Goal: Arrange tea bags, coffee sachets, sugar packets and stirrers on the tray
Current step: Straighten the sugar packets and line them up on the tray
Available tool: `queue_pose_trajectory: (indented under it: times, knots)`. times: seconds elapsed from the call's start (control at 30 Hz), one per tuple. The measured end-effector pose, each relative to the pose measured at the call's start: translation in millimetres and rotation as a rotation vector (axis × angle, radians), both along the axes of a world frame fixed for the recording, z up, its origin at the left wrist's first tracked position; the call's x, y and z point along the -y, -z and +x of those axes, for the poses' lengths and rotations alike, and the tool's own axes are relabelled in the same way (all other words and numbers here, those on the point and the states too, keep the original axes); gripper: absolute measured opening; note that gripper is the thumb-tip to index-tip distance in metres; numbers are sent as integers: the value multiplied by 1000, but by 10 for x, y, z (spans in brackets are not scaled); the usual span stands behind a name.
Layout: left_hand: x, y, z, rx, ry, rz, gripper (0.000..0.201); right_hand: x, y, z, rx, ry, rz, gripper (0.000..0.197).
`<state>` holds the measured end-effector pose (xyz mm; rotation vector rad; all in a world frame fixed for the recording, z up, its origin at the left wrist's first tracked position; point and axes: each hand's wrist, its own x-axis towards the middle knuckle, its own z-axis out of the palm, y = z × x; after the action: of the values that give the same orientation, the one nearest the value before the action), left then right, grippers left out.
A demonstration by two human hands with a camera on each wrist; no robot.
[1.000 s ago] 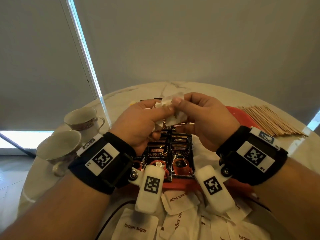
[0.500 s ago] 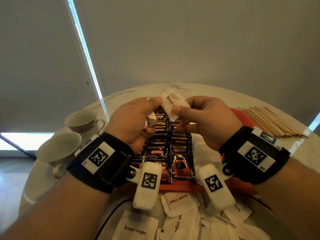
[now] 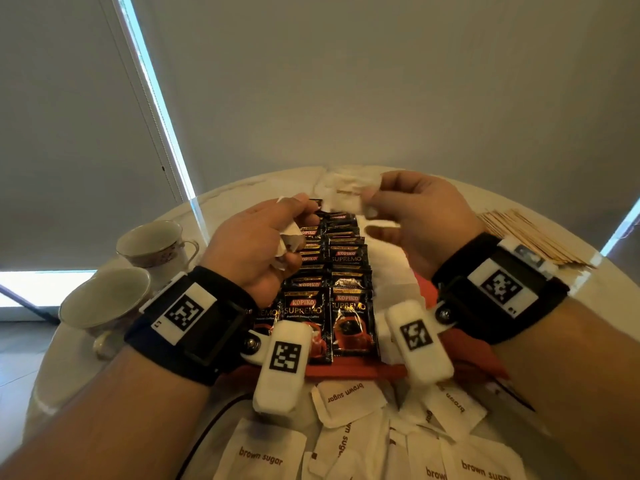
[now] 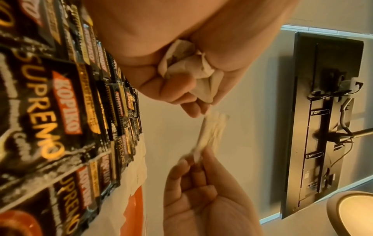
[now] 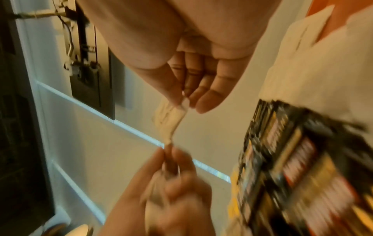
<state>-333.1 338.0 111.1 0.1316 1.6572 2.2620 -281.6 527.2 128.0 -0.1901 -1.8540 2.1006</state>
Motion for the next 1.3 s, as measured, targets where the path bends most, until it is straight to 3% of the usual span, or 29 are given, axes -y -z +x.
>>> queue_pose_trajectory:
  times: [0.17, 0.3, 0.4, 0.63, 0.77, 0.9, 1.1, 1.3]
  knots:
    - [41, -3, -41, 40, 5, -4, 15, -748, 49, -317, 176, 289, 21, 18]
    - [24, -19, -18, 42, 12, -20, 14, -1118, 298, -465, 532, 335, 100, 14]
    - [25, -25, -21, 36, 19, -21, 14, -1203, 384, -531, 664, 319, 187, 14]
    - [53, -14, -57, 29, 6, -28, 15, -1175, 372, -623, 745, 308, 348, 11]
    - [59, -21, -58, 29, 11, -27, 15, -1200, 379, -592, 704, 308, 312, 6]
    - [69, -31, -63, 27, 14, -30, 14, -1215, 413, -525, 600, 348, 274, 22]
    - [47, -40, -28, 34, 13, -49, 15, -1096, 377, -417, 699, 212, 249, 7]
    - [41, -69, 4, 37, 15, -46, 14, -1048, 347, -490, 724, 175, 288, 11]
